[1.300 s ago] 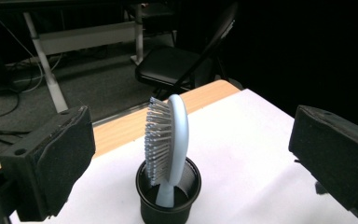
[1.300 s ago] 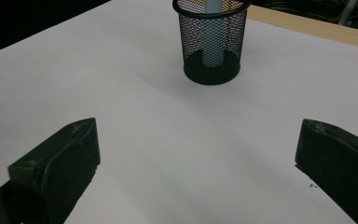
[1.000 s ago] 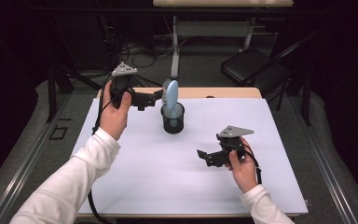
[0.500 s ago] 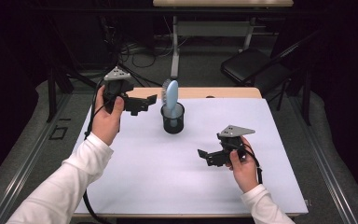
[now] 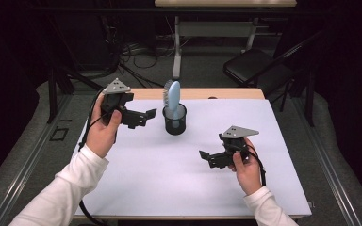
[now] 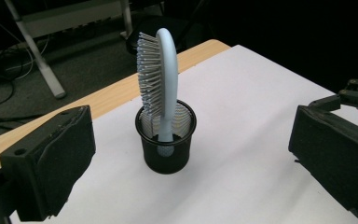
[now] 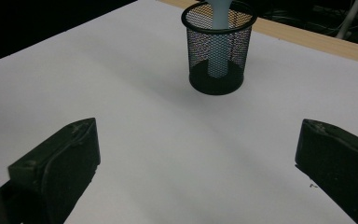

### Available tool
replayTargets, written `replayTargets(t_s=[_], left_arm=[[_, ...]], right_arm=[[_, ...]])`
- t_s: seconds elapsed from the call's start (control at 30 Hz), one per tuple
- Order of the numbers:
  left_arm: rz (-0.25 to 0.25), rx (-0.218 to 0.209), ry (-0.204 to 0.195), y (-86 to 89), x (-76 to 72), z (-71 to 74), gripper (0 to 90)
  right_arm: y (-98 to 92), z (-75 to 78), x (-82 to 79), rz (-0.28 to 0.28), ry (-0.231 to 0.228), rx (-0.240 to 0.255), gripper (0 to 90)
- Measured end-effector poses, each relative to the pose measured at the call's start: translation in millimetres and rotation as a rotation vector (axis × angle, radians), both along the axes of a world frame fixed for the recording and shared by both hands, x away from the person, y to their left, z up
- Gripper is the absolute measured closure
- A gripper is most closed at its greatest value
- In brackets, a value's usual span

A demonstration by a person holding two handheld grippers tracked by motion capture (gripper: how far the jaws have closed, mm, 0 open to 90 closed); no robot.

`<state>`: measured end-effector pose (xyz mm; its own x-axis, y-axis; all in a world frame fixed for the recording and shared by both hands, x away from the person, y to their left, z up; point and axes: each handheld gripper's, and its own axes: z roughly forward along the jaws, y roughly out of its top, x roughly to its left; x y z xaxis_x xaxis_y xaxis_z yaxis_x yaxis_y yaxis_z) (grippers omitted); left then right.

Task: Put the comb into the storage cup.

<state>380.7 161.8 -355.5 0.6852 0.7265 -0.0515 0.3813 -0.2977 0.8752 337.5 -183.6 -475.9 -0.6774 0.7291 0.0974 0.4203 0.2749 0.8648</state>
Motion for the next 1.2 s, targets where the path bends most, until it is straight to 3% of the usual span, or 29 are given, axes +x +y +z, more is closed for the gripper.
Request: replayTargets(t_s=[0.27, 0.6, 0.83, 1.2], left_arm=[[-0.015, -0.015, 0.018, 7.3, -8.8, -11.5, 0.6], [-0.016, 0.014, 0.014, 13.7, -18.8, -26.0, 0.5], [0.006, 0.025, 0.021, 21.5, -21.8, -39.6, 0.6], [0.043, -0.004, 0.014, 33.4, -31.3, -61.3, 0.6]], right_arm=[[0.9, 3.8, -2.2, 0.0, -0.005, 0.0, 0.0], [3.0, 8.2, -6.2, -0.005, -0.013, -0.01, 0.0], [0.6, 12.5, -9.5, -0.008, -0.021, -0.017, 0.0], [-10.0, 13.2, -17.3, -0.037, -0.035, -0.035, 0.0]])
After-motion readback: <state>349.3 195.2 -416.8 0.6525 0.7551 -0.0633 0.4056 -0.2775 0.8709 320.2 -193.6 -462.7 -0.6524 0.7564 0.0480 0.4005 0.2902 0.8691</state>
